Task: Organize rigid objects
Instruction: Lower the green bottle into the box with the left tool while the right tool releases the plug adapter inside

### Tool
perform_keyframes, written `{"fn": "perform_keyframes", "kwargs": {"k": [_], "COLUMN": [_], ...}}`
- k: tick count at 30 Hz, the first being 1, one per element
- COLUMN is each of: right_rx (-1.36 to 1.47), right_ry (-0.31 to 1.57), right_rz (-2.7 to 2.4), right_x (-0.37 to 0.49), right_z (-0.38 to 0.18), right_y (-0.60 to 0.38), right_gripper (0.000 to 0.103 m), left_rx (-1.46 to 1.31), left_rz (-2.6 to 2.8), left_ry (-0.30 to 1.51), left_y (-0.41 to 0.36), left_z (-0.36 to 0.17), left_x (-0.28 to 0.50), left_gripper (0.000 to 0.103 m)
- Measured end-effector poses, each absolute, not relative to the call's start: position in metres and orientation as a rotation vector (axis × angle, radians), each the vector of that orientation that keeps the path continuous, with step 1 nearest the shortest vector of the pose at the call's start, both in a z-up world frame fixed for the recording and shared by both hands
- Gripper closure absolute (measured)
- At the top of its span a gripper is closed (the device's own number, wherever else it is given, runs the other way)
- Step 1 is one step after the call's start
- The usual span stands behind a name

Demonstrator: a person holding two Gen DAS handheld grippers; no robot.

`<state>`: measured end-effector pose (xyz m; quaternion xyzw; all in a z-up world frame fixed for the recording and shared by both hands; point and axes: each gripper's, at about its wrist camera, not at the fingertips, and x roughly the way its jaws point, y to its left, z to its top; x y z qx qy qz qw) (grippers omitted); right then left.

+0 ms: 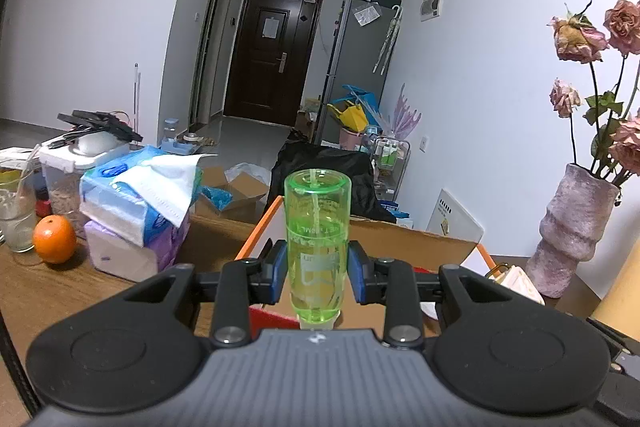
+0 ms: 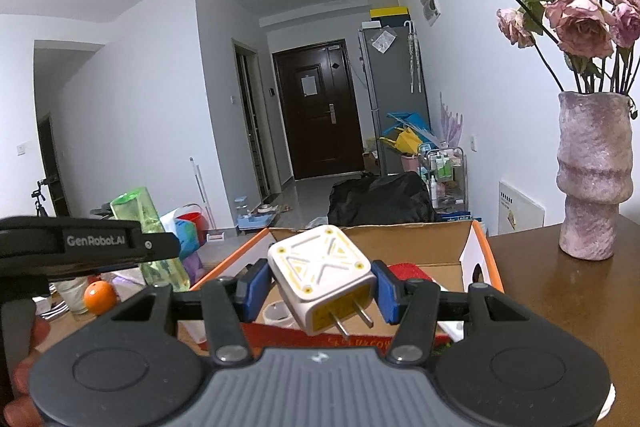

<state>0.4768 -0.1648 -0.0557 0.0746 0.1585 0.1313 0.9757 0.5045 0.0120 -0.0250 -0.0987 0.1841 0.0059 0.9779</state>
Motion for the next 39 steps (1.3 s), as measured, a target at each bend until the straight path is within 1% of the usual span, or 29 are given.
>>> {"fn": "perform_keyframes", "kwargs": {"k": [17, 29, 39], "right_rx": [0.149, 0.131, 0.13], "right_ry": [0.333, 0.352, 0.403], "right_rz": [0.225, 0.195, 0.151], "right_x": [0.527, 0.548, 0.565], "right_z": [-0.06, -0.066, -0.08], "right_y": [-0.165, -0.161, -0.163], "right_gripper": [0.05, 0.05, 0.05], "left_rx": [-0.191, -0.158, -0.112], "left_rz": [-0.002, 0.005, -0.015], "left_ry": [0.353, 0.378, 0.419], "left_y": [0.0, -0.013, -0.021], "left_z": [-0.025, -0.04, -0.053], "left_x": [0.553, 0.589, 0.603], "left_gripper": [0.071, 0.071, 0.071]}}
